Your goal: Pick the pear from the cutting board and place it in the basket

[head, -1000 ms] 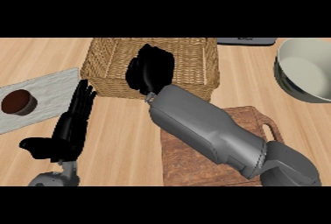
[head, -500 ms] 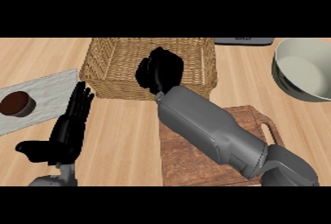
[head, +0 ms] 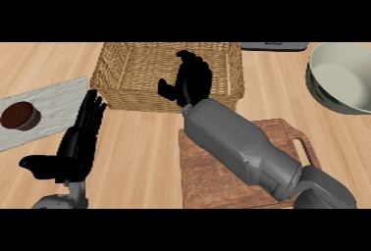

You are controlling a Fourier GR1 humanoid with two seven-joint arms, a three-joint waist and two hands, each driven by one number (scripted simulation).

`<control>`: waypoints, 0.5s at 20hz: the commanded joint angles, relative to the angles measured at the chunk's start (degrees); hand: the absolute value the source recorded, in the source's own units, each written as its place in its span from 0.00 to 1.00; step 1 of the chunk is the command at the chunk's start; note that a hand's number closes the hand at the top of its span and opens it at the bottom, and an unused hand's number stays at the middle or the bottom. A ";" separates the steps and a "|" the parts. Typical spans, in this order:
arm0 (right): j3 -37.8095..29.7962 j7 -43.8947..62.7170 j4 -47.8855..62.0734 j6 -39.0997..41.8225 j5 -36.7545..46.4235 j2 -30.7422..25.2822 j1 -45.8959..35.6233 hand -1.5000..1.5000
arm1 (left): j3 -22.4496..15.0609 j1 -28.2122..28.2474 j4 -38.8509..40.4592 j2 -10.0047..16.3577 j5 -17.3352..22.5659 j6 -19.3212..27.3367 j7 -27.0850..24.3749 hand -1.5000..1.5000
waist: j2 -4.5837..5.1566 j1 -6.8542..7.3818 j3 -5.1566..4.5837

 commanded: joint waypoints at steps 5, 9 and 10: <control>-1.21 -0.36 0.54 -11.10 4.39 0.40 -1.80 0.00 | 0.50 2.32 0.77 -0.03 -0.20 -1.08 -2.22 0.50 | -0.03 -0.66 -0.06; -2.14 3.49 1.81 -14.64 10.02 0.40 -3.76 0.00 | 0.74 1.54 -1.48 -0.53 -1.17 1.19 0.79 0.50 | -0.43 -1.57 -0.03; -4.62 3.97 1.71 -12.83 10.35 0.01 -5.71 0.00 | 1.87 0.62 -0.17 0.44 0.19 -0.68 0.15 0.50 | -0.53 -2.34 -0.04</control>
